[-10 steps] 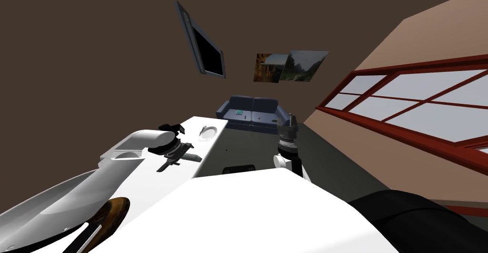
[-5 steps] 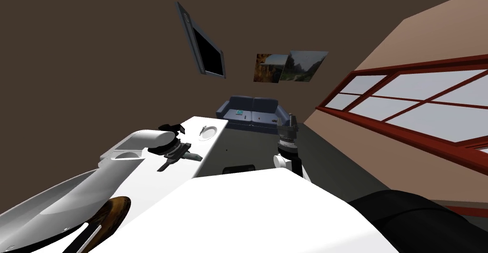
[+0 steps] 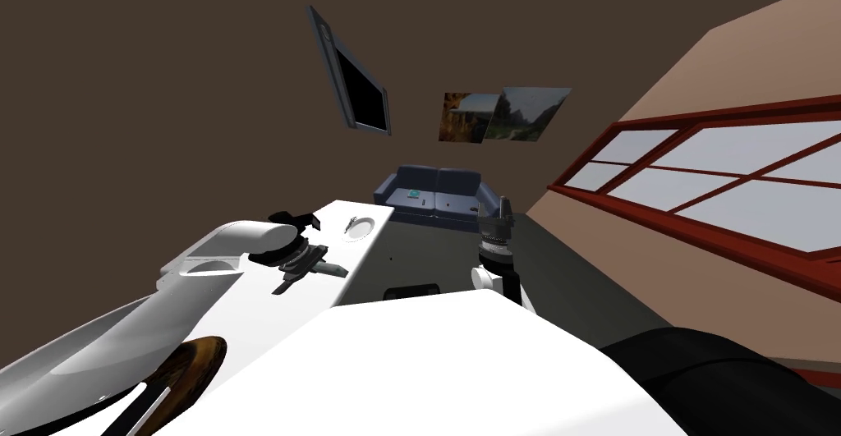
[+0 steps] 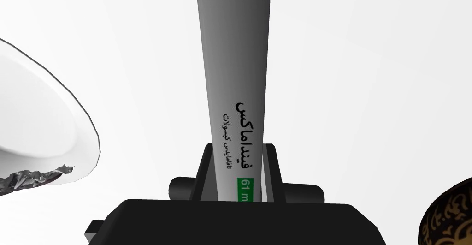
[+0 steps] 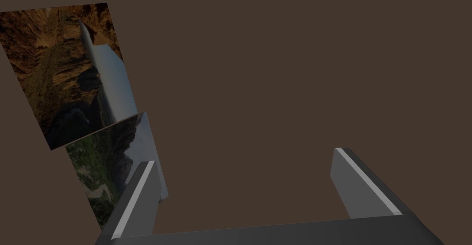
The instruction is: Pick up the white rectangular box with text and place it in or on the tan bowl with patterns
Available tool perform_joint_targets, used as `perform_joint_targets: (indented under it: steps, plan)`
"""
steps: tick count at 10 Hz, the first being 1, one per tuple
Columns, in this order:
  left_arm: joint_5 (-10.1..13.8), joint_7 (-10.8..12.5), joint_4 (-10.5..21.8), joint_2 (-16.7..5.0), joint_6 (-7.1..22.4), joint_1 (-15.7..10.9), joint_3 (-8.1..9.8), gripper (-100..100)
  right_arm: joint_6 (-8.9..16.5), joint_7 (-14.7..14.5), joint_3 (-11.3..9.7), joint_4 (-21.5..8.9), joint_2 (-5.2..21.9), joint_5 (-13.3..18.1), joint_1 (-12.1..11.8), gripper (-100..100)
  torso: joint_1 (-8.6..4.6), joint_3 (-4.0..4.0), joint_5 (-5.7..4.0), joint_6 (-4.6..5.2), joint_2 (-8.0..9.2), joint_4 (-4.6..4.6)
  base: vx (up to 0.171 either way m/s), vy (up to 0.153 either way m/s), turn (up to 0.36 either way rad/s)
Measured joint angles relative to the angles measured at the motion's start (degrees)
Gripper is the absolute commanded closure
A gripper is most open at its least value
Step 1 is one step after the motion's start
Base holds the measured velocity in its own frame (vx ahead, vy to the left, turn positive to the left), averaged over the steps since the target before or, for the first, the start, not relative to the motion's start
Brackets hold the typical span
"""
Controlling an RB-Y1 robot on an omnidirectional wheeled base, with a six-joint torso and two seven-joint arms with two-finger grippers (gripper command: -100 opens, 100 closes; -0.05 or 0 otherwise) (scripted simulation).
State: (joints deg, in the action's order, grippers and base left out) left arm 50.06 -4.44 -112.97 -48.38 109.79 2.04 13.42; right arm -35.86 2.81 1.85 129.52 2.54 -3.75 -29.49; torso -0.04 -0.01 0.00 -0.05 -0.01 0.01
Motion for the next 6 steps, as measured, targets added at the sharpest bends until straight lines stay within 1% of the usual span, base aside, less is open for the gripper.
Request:
perform_joint_targets:
  steps: [4,6]
  plan:
    - [1.73,-0.89,-0.09,-1.45,-3.73,0.58,0.75,100,0.0,0.0,0.0,0.0,0.0,0.0,0.0,0,-0.09,0.13,-0.03,0.07,0.15,0.11,-0.018,-0.022,0.0]
    - [3.61,-2.2,-0.13,-2.95,-5.86,1.49,1.76,100,0.0,0.0,0.0,0.0,0.0,0.0,0.0,0,-0.18,0.22,-0.07,0.1,0.27,0.17,-0.039,-0.05,-0.002]
